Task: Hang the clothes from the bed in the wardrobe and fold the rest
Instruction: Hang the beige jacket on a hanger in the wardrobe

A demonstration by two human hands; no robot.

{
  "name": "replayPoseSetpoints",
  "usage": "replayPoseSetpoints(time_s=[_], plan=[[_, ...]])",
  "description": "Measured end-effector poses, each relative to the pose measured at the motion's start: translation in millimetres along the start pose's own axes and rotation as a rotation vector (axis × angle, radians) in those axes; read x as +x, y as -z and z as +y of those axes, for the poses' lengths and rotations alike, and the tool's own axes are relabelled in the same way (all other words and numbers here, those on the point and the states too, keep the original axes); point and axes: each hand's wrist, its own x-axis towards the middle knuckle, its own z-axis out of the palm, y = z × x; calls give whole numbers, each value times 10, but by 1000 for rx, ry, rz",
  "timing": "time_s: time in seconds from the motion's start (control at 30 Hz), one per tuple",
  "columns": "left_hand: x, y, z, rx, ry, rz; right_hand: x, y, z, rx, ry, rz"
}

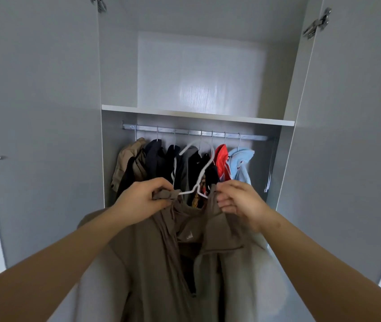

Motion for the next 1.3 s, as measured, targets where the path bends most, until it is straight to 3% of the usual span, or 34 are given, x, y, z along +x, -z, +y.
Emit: replayPoseSetpoints(time_s=[0.03, 0.1, 0.17, 0.27, 0.43, 0.57, 0.73, 0.77, 0.8, 0.87, 0.9, 0.93, 1.0, 1.03, 1.07, 1.13, 1.3], plan=[[9, 22, -23, -61, 35, 36, 0, 44, 11, -40, 61, -4], [31, 55, -53, -151, 84, 110, 29, 178, 105, -351, 161, 130], [65, 84, -53, -211, 92, 135, 0, 289, 194, -683, 95, 203], [126, 136, -28, -287, 86, 166, -33, 381, 268, -820, 40, 124], [172, 98, 60, -328, 46, 152, -18, 315, 195, -884, 265, 111], [151, 108, 25, -255, 45, 143, 5, 313, 187, -838, 303, 70], [91, 161, 80, -231, 136, 467, 22, 387, 251, -750, 206, 124], [62, 172, 116, -239, 104, 416, 29, 387, 269, -753, 184, 154], [25, 173, 173, -266, 31, 251, 30, 376, 279, -742, 175, 170], [-41, 160, 309, -313, -41, -267, 37, 325, 273, -702, 188, 167], [-40, 144, 360, -295, -43, -356, 41, 295, 261, -683, 204, 160], [-1, 131, 386, -233, -45, -273, 42, 265, 241, -668, 218, 152], [124, 140, 381, 124, -87, 90, 36, 224, 183, -637, 240, 138], [174, 151, 406, 327, -82, 140, 31, 215, 156, -610, 257, 128], [218, 146, 412, 448, -58, 90, 31, 209, 126, -579, 276, 118], [274, 103, 398, 468, 47, -48, 20, 223, 90, -537, 300, 123], [399, 72, 401, 310, 91, 102, -15, 269, 133, -701, 234, 411]])
